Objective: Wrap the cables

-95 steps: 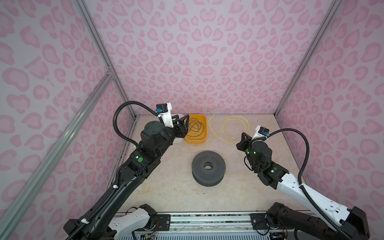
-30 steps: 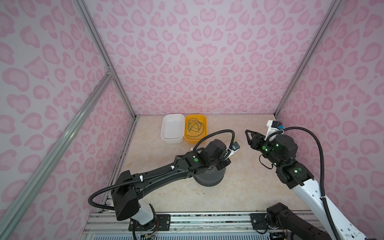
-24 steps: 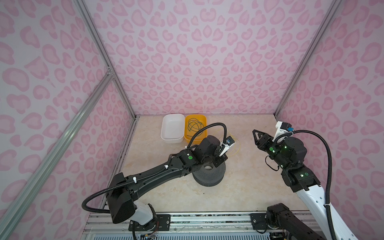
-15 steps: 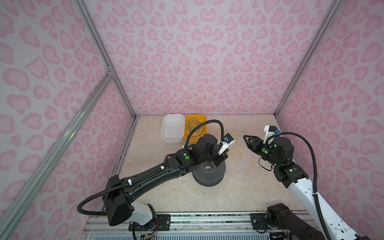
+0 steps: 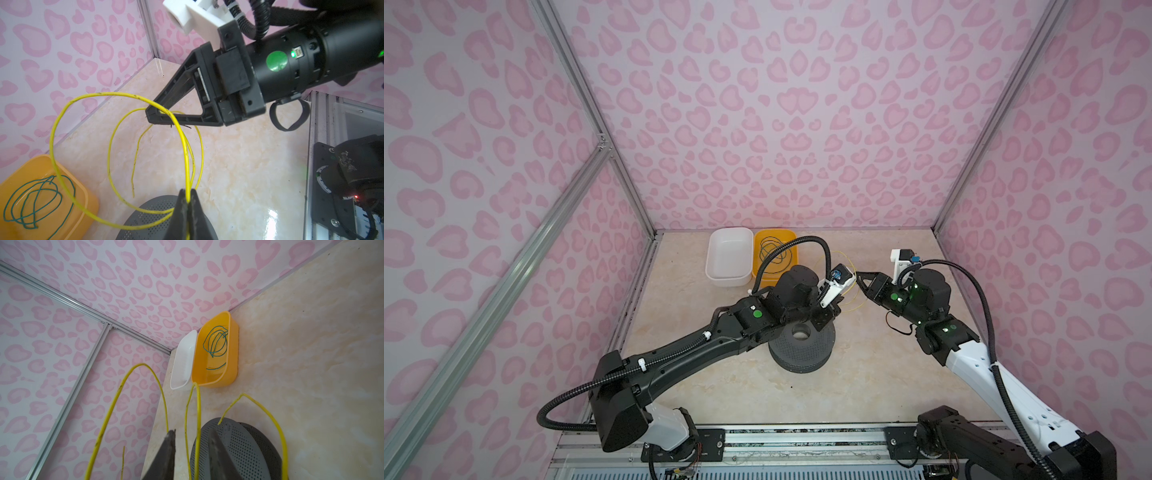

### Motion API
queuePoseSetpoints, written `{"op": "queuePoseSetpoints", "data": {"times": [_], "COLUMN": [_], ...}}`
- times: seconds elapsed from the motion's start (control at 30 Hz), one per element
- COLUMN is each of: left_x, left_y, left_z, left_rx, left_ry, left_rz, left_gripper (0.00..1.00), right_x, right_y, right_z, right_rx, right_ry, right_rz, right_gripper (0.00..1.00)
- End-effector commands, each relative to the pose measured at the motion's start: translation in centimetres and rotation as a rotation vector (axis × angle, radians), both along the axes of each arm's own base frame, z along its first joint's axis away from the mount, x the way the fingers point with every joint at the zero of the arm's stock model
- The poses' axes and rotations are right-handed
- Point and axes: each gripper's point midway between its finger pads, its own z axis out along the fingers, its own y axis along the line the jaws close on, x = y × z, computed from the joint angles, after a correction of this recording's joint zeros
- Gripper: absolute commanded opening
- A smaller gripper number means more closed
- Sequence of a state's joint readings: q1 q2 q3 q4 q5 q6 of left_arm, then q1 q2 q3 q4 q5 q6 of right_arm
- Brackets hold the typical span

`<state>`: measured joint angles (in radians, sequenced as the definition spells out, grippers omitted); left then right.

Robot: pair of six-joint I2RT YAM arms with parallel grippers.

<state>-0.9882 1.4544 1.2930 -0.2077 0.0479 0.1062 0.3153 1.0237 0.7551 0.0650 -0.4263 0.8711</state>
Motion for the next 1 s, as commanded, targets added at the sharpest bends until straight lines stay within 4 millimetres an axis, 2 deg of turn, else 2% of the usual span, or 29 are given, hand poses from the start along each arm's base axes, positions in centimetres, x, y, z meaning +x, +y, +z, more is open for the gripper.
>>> {"op": "queuePoseSetpoints", "data": {"times": [0.0, 0.1, 0.27, 0.43, 0.67, 0.97], "left_x": [0.0, 0.0, -0.3, -1.2, -1.8, -1.2], "left_y": [-0.1, 0.1, 0.6, 1.6, 4.7, 9.5], "left_z": [2.1, 2.3, 2.7, 3.2, 3.8, 2.6], "left_rx": [-0.051, -0.054, -0.061, -0.077, -0.096, -0.037], "left_ry": [-0.043, -0.049, -0.056, -0.061, -0.085, -0.097], "left_rz": [-0.004, -0.002, -0.003, -0.009, 0.053, 0.177], "left_gripper": [0.03, 0.03, 0.03, 0.03, 0.03, 0.03], "right_x": [0.2, 0.2, 1.0, 2.7, 5.0, 5.3], "right_y": [0.1, -0.2, -2.0, -6.1, -11.7, -18.9], "right_z": [0.5, 0.9, 1.9, 3.4, 5.3, 8.5], "right_rx": [0.011, -0.002, -0.037, -0.053, -0.023, 0.049], "right_ry": [-0.031, -0.044, -0.069, -0.104, -0.150, -0.213], "right_rz": [-0.001, -0.016, -0.081, -0.218, -0.384, -0.570], "right_gripper": [0.13, 0.01, 0.00, 0.00, 0.00, 0.00]}}
